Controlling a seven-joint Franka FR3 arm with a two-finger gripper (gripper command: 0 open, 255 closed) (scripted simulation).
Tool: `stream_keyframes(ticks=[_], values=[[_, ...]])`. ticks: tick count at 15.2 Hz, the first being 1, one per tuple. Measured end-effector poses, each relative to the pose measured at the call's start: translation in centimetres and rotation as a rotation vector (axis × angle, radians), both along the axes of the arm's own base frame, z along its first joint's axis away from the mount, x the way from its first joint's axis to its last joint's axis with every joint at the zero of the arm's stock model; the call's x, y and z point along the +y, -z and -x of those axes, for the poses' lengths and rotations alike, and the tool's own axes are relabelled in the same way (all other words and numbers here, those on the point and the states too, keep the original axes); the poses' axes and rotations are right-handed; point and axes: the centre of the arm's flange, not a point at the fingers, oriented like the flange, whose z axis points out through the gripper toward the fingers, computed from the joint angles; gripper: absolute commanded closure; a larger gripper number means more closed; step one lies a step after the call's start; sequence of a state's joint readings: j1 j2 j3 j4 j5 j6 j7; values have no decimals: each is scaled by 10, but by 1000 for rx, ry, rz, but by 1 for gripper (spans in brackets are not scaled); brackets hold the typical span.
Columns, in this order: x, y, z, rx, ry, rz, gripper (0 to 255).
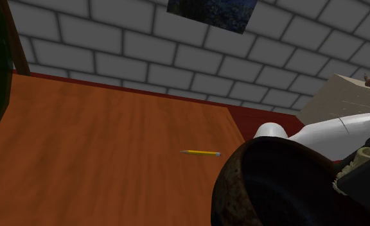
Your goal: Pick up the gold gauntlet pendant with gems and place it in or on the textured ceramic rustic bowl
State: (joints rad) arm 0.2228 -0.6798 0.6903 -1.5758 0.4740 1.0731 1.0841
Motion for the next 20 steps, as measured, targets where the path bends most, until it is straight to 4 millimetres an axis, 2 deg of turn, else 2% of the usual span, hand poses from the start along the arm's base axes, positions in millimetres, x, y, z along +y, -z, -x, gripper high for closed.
stream_keyframes(ticks=[3, 10, 11, 17, 20], values=[[0, 15, -1, 0, 0, 0, 255], [-1, 19, -1, 0, 0, 0, 255], [-1, 19, -1, 0, 0, 0, 0], [-1, 19, -1, 0, 0, 0, 0], [-1, -10, 0, 0, 0, 0, 0]])
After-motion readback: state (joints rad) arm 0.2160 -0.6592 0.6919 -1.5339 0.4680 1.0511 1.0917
